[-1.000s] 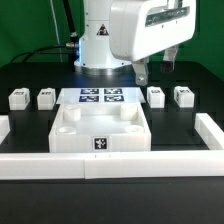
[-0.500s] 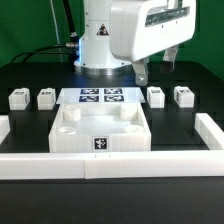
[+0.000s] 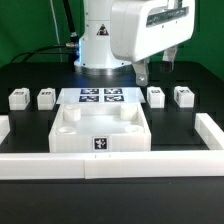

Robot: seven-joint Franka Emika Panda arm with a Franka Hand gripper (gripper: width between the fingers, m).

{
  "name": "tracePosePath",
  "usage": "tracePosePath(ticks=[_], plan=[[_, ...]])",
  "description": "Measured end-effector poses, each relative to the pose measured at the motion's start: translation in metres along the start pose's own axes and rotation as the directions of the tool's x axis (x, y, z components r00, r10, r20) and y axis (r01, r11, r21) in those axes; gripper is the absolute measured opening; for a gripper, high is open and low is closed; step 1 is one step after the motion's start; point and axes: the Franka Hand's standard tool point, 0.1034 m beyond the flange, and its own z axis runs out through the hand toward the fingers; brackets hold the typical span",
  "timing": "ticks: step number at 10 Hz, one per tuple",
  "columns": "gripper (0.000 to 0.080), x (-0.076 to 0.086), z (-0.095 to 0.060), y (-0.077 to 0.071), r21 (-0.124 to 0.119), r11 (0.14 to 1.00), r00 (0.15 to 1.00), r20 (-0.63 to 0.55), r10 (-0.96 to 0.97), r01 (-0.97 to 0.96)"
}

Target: Assemble square table

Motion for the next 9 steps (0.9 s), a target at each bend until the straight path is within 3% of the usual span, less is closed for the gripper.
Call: tracePosePath(ticks=[1, 4, 6, 7, 9], plan=[[0.065, -0.011, 0.005, -0.01, -0.009, 0.999, 0.999, -0.008, -0.035, 0.035], [0.065, -0.081, 0.035, -0.051, -0.005, 0.933, 0.933, -0.005, -0.359, 0.359], [0.065, -0.116, 0.059, -0.059, -0.02, 0.836, 0.836, -0.015, -0.548, 0.548], [0.065, -0.129, 0.069, -0.057, -0.007, 0.797, 0.797, -0.018, -0.604, 0.604], [0.065, -0.127, 0.068, -0.055, -0.008, 0.795, 0.795, -0.016, -0.606, 0.606]])
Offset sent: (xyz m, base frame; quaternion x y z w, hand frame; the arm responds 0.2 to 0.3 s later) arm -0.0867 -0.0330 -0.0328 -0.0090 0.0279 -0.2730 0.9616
